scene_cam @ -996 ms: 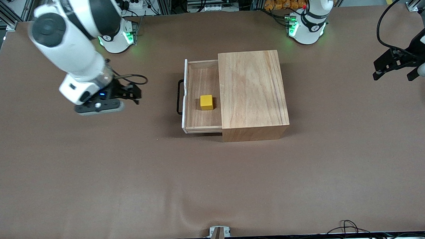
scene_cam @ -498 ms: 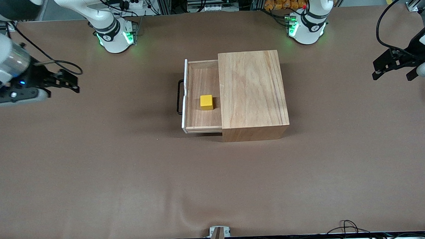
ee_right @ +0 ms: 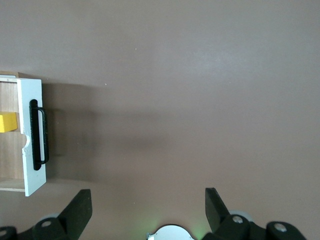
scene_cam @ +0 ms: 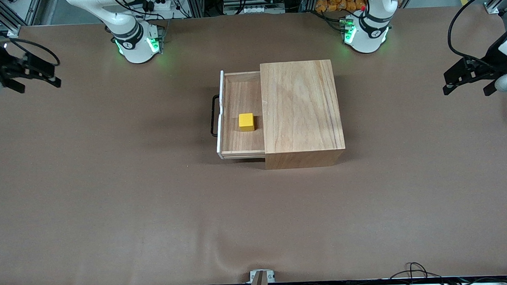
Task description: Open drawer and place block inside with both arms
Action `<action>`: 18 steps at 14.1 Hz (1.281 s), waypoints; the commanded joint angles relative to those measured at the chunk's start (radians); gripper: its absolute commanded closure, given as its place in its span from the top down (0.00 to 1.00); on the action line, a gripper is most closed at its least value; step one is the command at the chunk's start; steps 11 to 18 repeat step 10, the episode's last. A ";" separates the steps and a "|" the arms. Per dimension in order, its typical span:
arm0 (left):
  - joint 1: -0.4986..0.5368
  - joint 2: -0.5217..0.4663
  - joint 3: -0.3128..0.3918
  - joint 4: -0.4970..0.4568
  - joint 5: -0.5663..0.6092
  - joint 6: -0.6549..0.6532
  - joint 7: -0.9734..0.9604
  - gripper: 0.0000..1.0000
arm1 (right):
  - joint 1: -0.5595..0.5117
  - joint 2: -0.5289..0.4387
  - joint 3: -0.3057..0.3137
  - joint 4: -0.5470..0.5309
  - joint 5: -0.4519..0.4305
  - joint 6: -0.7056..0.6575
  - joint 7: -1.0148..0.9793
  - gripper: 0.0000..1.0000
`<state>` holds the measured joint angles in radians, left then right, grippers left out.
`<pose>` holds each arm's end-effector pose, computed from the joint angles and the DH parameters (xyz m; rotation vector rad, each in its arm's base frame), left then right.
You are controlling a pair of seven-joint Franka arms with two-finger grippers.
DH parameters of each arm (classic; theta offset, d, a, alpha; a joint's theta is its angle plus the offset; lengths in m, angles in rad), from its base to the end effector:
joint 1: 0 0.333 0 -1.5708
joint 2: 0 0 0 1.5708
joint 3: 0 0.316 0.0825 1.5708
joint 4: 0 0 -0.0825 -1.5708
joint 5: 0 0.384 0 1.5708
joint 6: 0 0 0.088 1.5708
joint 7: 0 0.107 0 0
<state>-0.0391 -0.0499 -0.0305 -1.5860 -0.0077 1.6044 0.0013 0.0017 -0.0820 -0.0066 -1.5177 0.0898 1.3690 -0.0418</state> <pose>0.5412 -0.0390 0.6477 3.1293 -0.1110 0.1065 0.5064 0.0083 0.6760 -3.0484 -0.0793 0.0985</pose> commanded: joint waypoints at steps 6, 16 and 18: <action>-0.010 0.007 -0.012 0.015 0.020 -0.024 -0.018 1.00 | -0.042 0.008 0.027 0.033 -0.008 -0.044 0.058 1.00; -0.010 0.012 -0.014 0.015 0.020 -0.032 -0.018 1.00 | -0.031 0.007 0.028 0.033 -0.028 -0.044 0.094 1.00; -0.010 0.012 -0.014 0.015 0.020 -0.032 -0.018 1.00 | -0.031 0.007 0.028 0.033 -0.028 -0.044 0.094 1.00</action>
